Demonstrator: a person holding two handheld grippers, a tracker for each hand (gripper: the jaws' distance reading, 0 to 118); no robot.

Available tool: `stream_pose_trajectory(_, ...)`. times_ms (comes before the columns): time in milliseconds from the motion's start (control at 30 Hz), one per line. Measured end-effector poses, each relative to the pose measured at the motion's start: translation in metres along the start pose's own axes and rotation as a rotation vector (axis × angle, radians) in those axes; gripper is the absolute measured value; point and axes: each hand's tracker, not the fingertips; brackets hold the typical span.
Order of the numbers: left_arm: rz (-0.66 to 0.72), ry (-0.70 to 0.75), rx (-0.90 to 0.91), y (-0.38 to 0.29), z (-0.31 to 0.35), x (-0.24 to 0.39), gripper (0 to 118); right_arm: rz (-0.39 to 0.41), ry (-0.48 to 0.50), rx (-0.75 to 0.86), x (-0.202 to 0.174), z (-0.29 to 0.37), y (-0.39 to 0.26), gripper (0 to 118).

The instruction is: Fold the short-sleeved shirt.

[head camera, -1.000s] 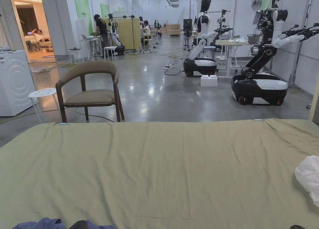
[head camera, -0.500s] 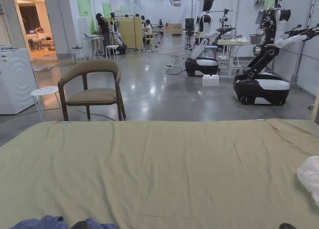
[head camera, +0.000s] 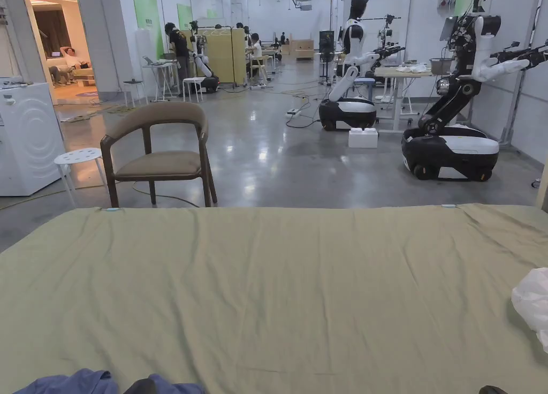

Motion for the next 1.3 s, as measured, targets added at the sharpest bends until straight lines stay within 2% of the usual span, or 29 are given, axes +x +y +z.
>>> stream_pose_trajectory(633,0.03,0.117,-0.006,-0.003,0.035,-0.03,0,0.014,0.153,-0.016,-0.043,-0.022,0.0,0)
stream_pose_trajectory(800,0.047,0.104,-0.02,-0.007,0.035,-0.029,0,0.016,0.151,-0.021,-0.042,-0.016,-0.002,0)
stream_pose_trajectory(1133,0.061,0.043,-0.043,-0.015,0.027,-0.016,0,-0.007,0.078,-0.039,-0.021,0.0,-0.009,0)
stream_pose_trajectory(1300,0.09,0.077,-0.036,-0.016,0.03,-0.025,0,-0.026,0.113,-0.054,-0.026,-0.006,-0.011,0)
